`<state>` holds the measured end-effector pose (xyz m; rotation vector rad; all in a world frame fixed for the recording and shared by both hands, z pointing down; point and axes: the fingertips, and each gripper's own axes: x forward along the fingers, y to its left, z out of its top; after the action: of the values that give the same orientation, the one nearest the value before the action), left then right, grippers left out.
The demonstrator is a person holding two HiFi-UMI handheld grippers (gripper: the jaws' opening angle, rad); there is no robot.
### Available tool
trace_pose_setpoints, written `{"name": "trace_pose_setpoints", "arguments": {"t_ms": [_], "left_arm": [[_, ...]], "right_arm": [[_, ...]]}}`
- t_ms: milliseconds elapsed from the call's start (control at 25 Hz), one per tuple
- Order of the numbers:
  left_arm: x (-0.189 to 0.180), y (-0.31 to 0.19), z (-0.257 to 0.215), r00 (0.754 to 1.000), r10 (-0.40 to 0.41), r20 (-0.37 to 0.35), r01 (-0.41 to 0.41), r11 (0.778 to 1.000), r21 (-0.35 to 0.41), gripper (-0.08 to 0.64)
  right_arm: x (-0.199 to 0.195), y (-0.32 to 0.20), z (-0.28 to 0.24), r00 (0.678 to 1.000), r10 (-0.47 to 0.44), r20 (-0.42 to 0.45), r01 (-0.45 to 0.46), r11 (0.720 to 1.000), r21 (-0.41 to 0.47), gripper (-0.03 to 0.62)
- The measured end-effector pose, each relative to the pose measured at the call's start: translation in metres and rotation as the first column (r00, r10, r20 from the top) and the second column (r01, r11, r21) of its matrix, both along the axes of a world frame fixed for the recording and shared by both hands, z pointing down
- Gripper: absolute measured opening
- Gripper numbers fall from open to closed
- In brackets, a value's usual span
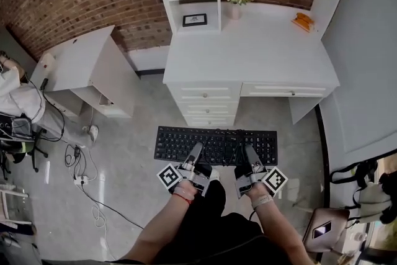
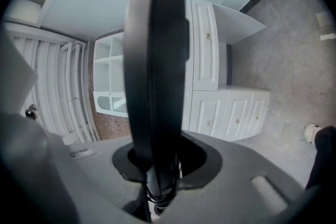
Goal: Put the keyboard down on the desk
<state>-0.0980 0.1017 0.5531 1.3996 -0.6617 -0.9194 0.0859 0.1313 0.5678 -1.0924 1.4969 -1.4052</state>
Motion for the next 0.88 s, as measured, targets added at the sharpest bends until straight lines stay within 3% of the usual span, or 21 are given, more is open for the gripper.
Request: {"name": "trace_pose_setpoints", "arguments": {"t_ms": [560, 880], "left_arm": [[-0.002, -0.126, 0.015, 0.999, 0.034, 0.001, -0.034, 0.998, -0.049, 0.071], [0.006, -0.167, 0.021, 0.997, 0.072, -0.008, -0.072, 0.996, -0.053, 0.071]], "right_arm": [[-0.005, -0.120, 0.012, 1.000, 0.011, -0.006, -0.012, 0.999, -0.039, 0.078], [0.003, -0.153, 0.017, 0.999, 0.040, -0.031, -0.042, 0.998, -0.055, 0.078]]}}
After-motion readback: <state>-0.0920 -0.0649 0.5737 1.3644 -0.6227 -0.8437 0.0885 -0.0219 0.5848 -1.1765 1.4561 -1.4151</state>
